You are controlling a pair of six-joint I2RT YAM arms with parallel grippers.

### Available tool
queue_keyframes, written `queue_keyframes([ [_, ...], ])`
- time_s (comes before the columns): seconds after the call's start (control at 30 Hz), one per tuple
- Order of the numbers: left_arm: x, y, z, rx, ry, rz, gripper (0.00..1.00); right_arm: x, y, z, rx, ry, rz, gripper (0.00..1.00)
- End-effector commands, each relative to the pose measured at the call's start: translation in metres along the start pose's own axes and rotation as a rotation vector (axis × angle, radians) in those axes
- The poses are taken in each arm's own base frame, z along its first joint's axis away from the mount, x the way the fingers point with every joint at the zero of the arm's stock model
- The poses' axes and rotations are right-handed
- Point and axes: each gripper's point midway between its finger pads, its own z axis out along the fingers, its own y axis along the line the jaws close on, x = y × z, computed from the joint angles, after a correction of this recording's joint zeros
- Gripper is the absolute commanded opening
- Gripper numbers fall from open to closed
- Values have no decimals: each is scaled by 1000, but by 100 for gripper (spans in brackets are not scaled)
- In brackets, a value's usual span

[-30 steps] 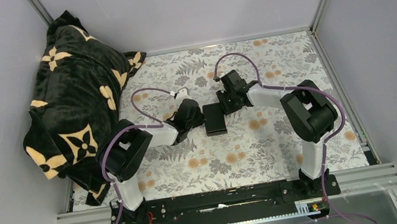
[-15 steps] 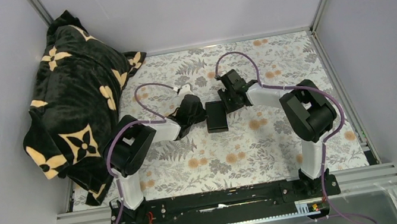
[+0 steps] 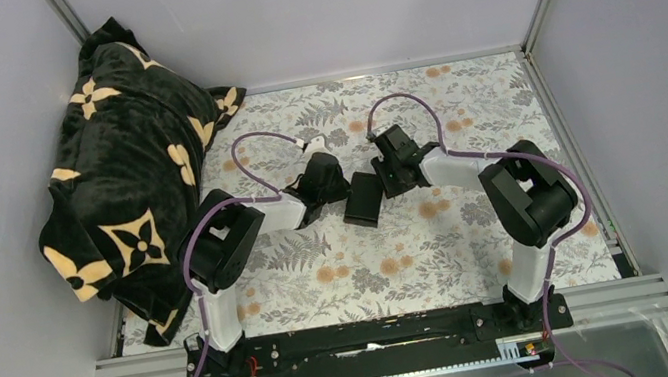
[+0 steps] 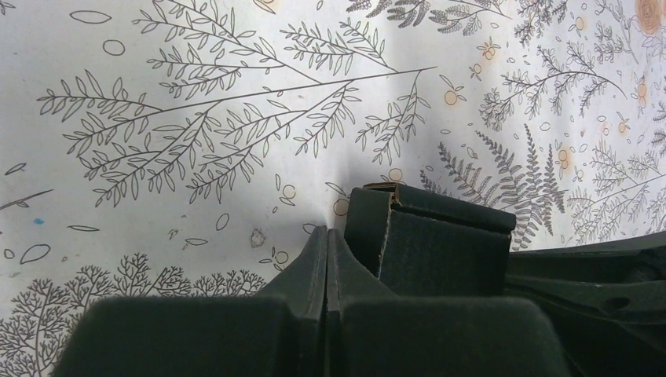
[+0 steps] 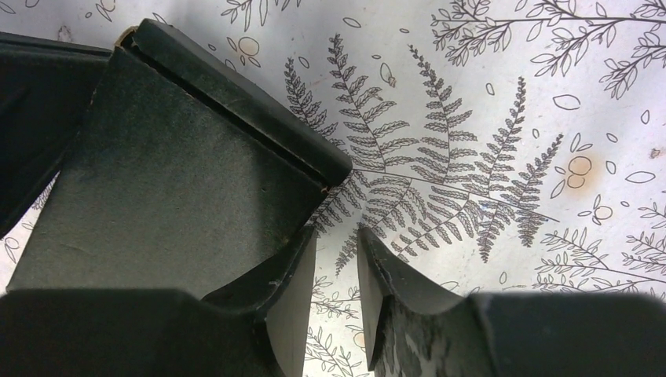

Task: Fold the paper box
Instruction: Adjust the paper box at the center of the board.

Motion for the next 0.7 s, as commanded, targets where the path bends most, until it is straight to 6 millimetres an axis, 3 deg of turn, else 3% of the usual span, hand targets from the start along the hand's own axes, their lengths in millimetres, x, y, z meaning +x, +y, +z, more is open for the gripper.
queue_keyframes([
  [0.0,44,-20,1,112,151,1,0,14,78,-5,-267,60,-20,35],
  [0.23,54,-20,-10,135,179,-39,0,9,75,2,-248,44,-40,37],
  [0.5,77,0,-33,114,213,-87,0,-26,84,24,-247,37,-81,38],
  [0.67,83,1,-45,112,218,-89,0,-50,86,32,-277,21,-107,38],
])
